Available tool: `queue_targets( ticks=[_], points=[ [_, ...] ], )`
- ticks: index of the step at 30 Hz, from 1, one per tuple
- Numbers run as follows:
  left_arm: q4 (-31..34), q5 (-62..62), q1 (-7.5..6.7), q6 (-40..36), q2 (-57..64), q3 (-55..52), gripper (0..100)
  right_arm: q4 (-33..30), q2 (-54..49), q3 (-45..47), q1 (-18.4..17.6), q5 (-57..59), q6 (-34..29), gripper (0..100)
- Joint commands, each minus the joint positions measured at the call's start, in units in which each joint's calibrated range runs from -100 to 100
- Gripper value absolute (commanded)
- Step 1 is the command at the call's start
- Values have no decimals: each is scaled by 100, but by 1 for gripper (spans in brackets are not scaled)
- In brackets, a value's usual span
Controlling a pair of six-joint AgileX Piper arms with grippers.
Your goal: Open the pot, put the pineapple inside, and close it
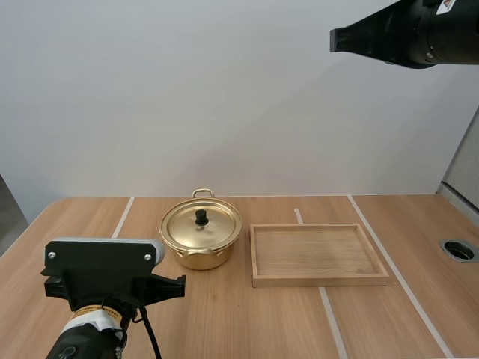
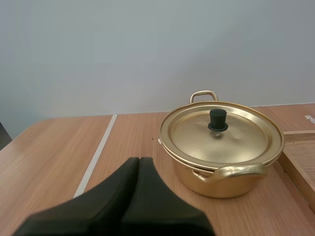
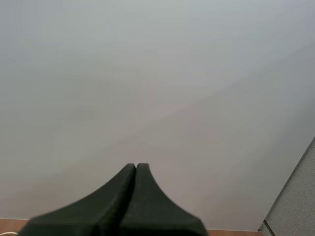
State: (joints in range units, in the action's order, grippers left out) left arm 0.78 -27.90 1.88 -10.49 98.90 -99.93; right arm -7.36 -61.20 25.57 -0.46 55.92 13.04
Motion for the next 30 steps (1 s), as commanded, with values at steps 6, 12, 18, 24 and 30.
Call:
queue_targets(
  ticks=[6, 12, 18, 24, 30],
  points=[
    [-78, 50, -3, -51, 41, -7, 0, 589, -598, 1212, 20, -463, 0, 0],
    [-78, 50, -3, -51, 41, -7, 0, 584, -1931, 3740, 12, -1641, 39, 0],
    [-78, 50, -3, -51, 41, -7, 0, 538, -3219, 5498, -102, -2289, 39, 0],
    [-78, 50, -3, -51, 41, -7, 0, 577, -3851, 6463, -133, -2289, 39, 0],
    [-78, 50, -3, -51, 41, -7, 0, 736, -3880, 6866, -133, -2271, 39, 0]
  ],
)
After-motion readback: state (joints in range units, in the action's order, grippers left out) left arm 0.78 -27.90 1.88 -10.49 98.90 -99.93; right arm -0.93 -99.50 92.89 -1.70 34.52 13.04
